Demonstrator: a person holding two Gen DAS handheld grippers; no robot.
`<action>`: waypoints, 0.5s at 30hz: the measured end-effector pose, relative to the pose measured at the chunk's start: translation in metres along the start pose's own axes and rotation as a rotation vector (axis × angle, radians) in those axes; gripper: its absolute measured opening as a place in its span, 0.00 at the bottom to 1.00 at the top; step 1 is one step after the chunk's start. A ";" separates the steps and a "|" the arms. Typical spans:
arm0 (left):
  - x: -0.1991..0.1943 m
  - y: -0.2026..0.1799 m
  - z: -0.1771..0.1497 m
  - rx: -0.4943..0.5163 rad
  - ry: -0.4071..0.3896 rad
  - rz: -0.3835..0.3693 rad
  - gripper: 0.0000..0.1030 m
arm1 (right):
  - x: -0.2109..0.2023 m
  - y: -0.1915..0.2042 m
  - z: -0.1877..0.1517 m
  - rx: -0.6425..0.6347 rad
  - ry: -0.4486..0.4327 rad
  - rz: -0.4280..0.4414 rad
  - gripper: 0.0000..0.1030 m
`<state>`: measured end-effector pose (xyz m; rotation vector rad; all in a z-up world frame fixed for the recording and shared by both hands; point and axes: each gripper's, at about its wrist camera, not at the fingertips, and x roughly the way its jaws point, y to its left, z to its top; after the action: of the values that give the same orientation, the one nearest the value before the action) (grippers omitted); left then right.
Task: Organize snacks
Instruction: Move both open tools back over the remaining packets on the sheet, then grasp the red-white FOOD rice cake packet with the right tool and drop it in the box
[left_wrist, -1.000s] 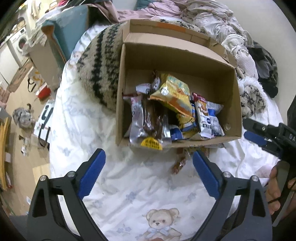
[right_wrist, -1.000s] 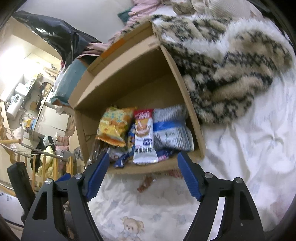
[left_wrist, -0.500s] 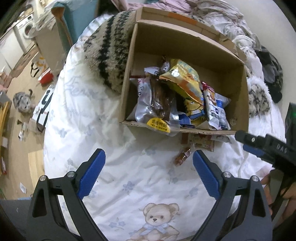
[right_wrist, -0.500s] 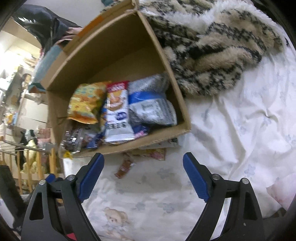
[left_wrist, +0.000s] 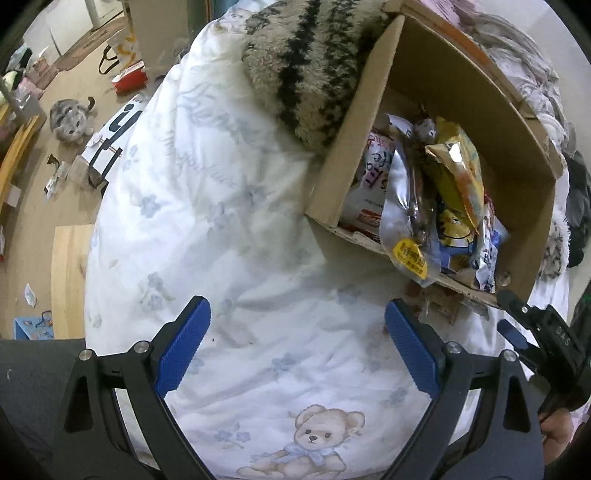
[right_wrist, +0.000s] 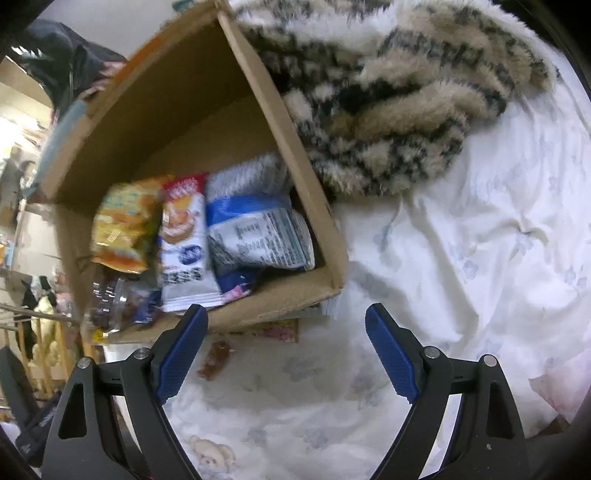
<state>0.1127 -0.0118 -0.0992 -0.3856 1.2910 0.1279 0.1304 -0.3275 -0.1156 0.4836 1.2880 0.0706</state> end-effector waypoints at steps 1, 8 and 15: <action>0.000 -0.002 0.000 0.011 -0.003 0.005 0.91 | 0.005 0.002 0.001 -0.006 0.011 0.001 0.87; -0.001 -0.003 0.003 0.025 -0.027 0.031 0.91 | -0.013 0.036 -0.016 -0.210 -0.047 -0.029 0.87; 0.004 -0.004 0.006 0.021 -0.022 0.039 0.91 | 0.020 0.050 -0.017 -0.304 -0.055 -0.174 0.87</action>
<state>0.1203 -0.0142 -0.1014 -0.3398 1.2778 0.1509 0.1309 -0.2715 -0.1176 0.1120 1.2346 0.1050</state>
